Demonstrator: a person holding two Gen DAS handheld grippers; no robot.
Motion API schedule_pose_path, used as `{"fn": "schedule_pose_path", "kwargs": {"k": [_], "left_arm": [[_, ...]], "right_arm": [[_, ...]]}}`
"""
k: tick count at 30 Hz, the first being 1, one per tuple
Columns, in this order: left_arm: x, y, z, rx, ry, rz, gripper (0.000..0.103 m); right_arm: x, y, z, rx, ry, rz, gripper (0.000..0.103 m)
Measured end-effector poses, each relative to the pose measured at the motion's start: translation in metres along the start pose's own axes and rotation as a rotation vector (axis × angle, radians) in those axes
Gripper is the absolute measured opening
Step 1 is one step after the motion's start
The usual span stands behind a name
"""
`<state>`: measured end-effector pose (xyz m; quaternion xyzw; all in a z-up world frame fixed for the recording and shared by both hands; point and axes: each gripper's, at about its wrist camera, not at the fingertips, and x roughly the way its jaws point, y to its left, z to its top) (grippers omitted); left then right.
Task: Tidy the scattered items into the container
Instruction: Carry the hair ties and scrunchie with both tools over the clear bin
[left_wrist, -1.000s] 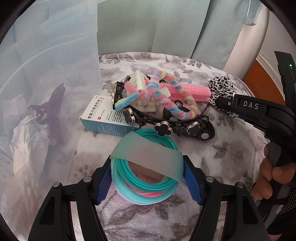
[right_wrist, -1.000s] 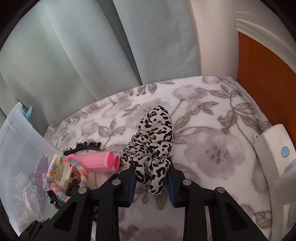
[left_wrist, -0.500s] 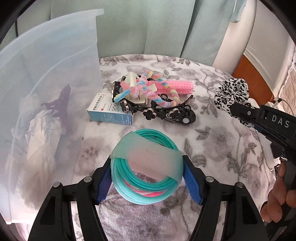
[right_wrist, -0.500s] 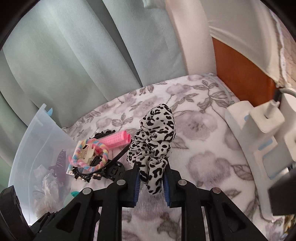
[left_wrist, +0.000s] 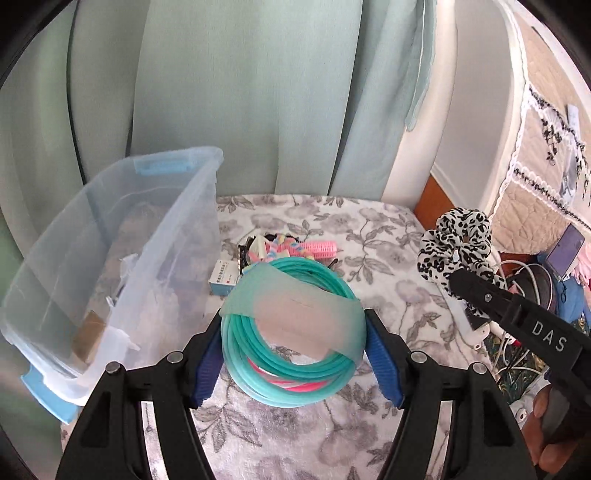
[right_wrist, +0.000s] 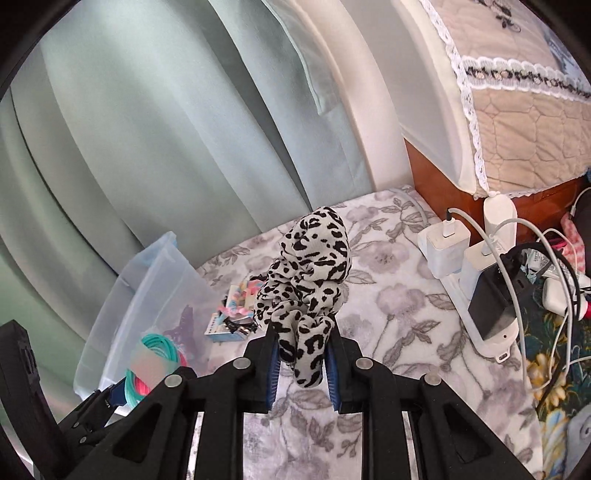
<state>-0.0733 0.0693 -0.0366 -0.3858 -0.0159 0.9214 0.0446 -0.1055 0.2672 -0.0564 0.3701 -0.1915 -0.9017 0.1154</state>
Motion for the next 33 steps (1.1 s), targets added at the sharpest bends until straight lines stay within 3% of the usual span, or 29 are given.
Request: {"fn": "schedule_pose_path", "kwargs": {"k": [10, 18, 24, 33], "left_arm": [[-0.073, 0.007, 0.016, 0.001, -0.159, -0.018, 0.071], [-0.111, 0.031, 0.021, -0.027, -0.257, -0.019, 0.071], [-0.126, 0.064, 0.022, -0.087, -0.304, -0.005, 0.071], [-0.12, 0.129, 0.018, -0.213, -0.303, 0.018, 0.071]], "right_arm": [[-0.069, 0.047, 0.001, -0.069, -0.109, 0.054, 0.023], [-0.096, 0.086, 0.0, -0.138, -0.152, 0.082, 0.023], [-0.101, 0.122, -0.006, -0.211, -0.156, 0.097, 0.023], [-0.075, 0.176, -0.023, -0.315, -0.079, 0.109, 0.023]]}}
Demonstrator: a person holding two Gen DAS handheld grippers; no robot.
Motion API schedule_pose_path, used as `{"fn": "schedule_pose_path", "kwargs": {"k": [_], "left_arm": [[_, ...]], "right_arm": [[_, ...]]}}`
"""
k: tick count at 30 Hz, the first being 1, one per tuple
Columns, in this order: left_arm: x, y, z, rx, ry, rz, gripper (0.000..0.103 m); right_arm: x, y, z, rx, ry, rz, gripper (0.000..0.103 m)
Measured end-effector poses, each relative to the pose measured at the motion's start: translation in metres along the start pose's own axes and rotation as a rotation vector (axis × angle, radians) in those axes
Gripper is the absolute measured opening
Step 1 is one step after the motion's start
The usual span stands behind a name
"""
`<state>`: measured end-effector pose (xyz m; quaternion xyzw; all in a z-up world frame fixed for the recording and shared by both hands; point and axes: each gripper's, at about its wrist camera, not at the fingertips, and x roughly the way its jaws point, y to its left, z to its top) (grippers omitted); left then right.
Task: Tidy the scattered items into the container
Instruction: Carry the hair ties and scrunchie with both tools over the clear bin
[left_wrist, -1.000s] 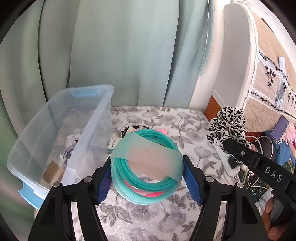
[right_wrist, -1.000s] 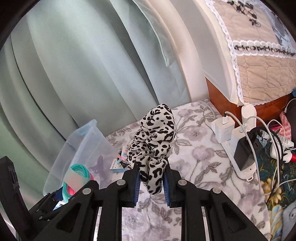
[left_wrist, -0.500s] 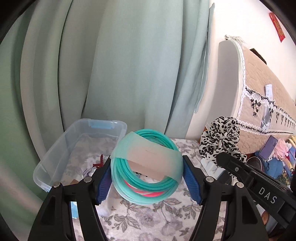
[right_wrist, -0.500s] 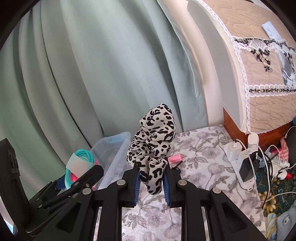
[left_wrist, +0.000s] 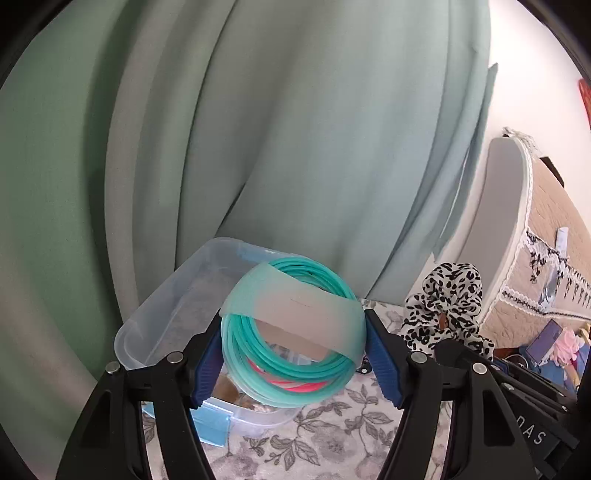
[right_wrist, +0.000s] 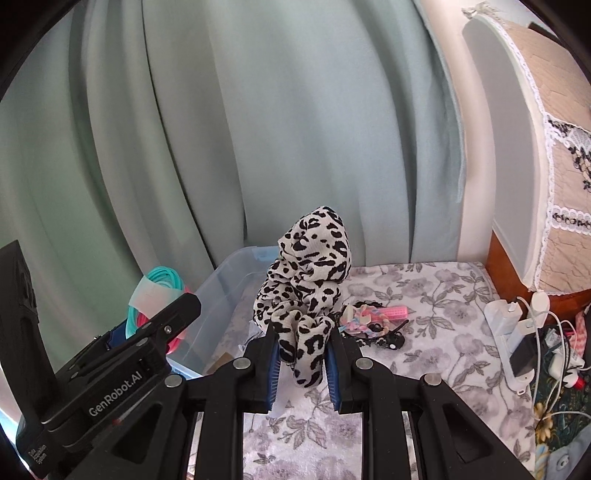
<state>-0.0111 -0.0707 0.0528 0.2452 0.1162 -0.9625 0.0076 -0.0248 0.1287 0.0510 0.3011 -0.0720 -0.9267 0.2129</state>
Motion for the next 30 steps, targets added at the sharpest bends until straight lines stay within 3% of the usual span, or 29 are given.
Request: {"fn": "schedule_pose_path", "kwargs": {"k": [14, 30], "left_arm": [[0.026, 0.096, -0.01, -0.173, 0.044, 0.082, 0.071], [0.074, 0.11, -0.027, -0.196, 0.155, 0.062, 0.071]], "right_arm": [[0.073, 0.069, -0.016, -0.113, 0.152, 0.053, 0.023], [0.131, 0.084, -0.034, -0.135, 0.266, 0.072, 0.023]]}}
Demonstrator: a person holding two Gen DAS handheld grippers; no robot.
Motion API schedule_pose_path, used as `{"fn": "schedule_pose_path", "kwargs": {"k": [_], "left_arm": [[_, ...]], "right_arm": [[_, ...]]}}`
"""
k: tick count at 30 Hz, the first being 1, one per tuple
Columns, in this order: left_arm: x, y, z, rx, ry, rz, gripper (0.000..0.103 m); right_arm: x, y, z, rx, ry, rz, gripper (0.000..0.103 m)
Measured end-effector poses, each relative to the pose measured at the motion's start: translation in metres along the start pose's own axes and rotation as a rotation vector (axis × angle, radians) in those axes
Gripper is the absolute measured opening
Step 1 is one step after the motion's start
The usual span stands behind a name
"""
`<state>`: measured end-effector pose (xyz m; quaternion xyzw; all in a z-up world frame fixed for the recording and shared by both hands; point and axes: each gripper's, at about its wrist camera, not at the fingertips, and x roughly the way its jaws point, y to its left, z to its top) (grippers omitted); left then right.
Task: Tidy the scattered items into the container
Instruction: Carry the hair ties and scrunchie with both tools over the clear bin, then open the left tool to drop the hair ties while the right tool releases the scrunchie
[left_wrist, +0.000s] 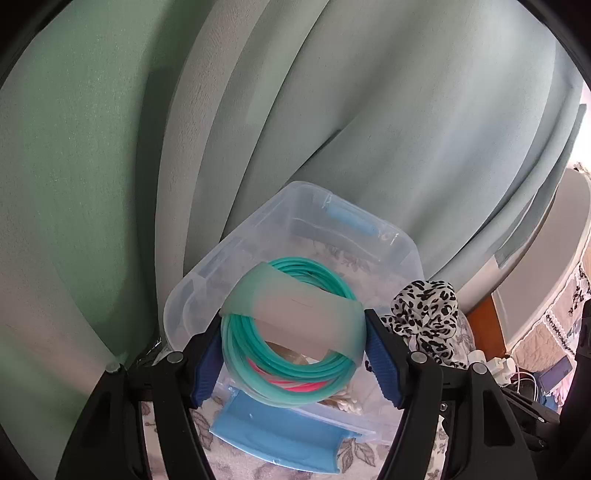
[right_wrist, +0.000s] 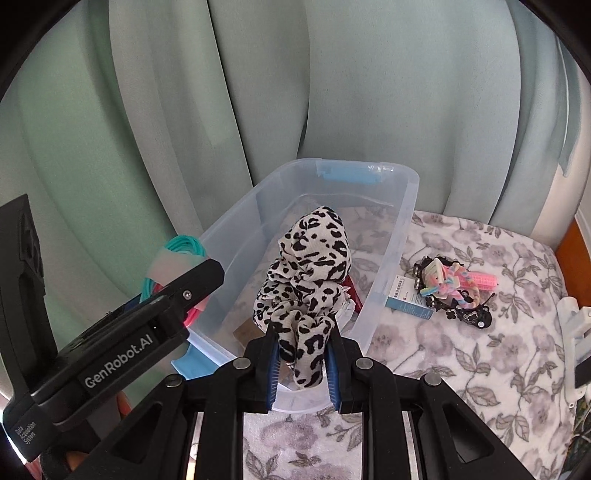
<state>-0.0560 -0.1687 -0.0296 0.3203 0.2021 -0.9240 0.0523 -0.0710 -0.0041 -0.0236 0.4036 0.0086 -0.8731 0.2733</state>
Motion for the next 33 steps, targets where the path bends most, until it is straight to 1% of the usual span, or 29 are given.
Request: {"fn": "schedule_pose_path", "kwargs": {"k": [7, 13, 16, 21, 27, 28, 32, 33], "left_arm": [[0.011, -0.001, -0.003, 0.02, 0.002, 0.01, 0.071], [0.009, 0.0, -0.004, 0.022, 0.005, 0.01, 0.072], [0.01, -0.002, -0.005, 0.037, 0.002, 0.019, 0.072], [0.019, -0.005, -0.004, 0.042, 0.007, 0.029, 0.072], [0.024, -0.007, -0.004, 0.054, 0.01, 0.04, 0.072], [0.024, -0.007, -0.004, 0.052, 0.014, 0.039, 0.072], [0.025, -0.007, -0.004, 0.054, 0.035, 0.027, 0.072], [0.025, -0.006, -0.004, 0.054, 0.039, 0.027, 0.072]], "right_arm": [[0.016, 0.0, -0.005, 0.005, 0.029, 0.017, 0.023], [0.027, 0.004, -0.004, -0.007, 0.048, 0.039, 0.023], [0.03, 0.005, -0.004, -0.014, 0.043, 0.03, 0.025], [0.031, 0.003, -0.003, -0.012, 0.039, 0.032, 0.025], [0.032, 0.007, -0.004, -0.045, 0.038, 0.024, 0.033], [0.031, 0.007, -0.004, -0.046, 0.039, 0.028, 0.036], [0.03, 0.007, -0.006, -0.045, 0.043, 0.051, 0.041], [0.03, 0.008, -0.007, -0.047, 0.044, 0.061, 0.044]]}}
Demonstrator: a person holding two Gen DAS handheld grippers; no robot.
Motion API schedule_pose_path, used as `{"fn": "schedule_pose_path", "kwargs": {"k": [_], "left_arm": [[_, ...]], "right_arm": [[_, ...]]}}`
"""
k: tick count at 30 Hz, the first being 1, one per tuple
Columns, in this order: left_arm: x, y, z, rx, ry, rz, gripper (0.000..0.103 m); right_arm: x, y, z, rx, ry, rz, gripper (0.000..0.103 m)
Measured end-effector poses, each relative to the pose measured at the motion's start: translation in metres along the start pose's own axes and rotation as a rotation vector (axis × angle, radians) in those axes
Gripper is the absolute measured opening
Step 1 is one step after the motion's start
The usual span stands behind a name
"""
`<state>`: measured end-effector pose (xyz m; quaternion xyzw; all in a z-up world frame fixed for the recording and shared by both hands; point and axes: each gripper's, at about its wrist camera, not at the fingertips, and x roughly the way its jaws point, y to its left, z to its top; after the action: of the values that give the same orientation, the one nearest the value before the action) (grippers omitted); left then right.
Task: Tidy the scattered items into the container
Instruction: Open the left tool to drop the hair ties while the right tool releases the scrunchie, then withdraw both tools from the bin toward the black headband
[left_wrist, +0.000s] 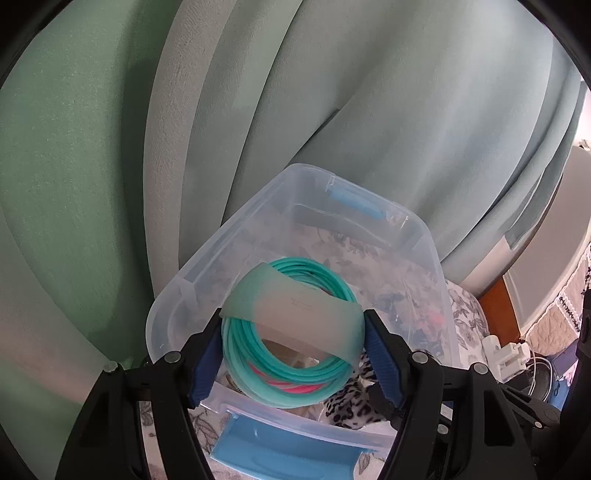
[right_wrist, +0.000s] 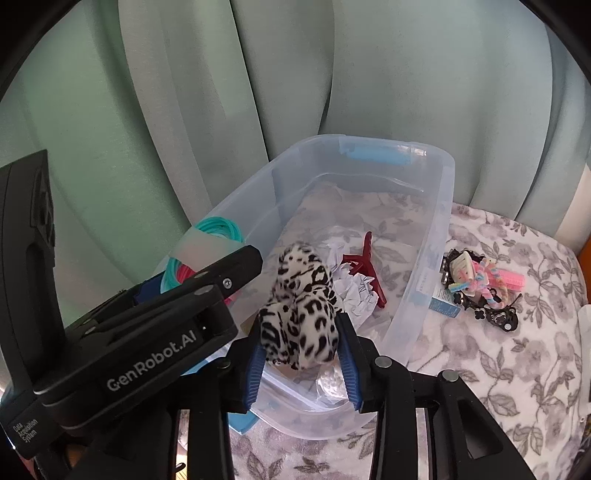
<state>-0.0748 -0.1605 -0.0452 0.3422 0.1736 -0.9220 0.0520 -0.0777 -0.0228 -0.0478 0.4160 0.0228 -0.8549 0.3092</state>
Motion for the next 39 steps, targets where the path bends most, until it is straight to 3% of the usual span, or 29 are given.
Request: {"fn": "schedule_pose_path", "kwargs": {"k": [6, 10, 12, 24, 30, 39], "left_arm": [[-0.004, 0.0, 0.0, -0.012, 0.021, -0.001, 0.073], [-0.008, -0.002, 0.002, -0.027, 0.03, -0.008, 0.079], [-0.011, -0.002, 0.001, -0.038, 0.035, -0.01, 0.079], [-0.042, -0.025, 0.002, -0.01, -0.002, 0.018, 0.079], [-0.06, -0.052, 0.0, 0.036, -0.02, 0.027, 0.079], [-0.077, -0.123, -0.01, 0.175, -0.046, 0.015, 0.079]], "right_arm": [[-0.004, 0.003, -0.006, -0.015, -0.001, 0.027, 0.05], [-0.009, 0.0, -0.006, -0.003, -0.01, 0.041, 0.053], [-0.013, 0.0, -0.006, -0.003, -0.016, 0.035, 0.059], [-0.046, -0.014, -0.011, 0.052, -0.08, 0.036, 0.061], [-0.07, -0.034, -0.023, 0.114, -0.123, 0.036, 0.062], [-0.115, -0.087, -0.042, 0.232, -0.216, 0.024, 0.063]]}}
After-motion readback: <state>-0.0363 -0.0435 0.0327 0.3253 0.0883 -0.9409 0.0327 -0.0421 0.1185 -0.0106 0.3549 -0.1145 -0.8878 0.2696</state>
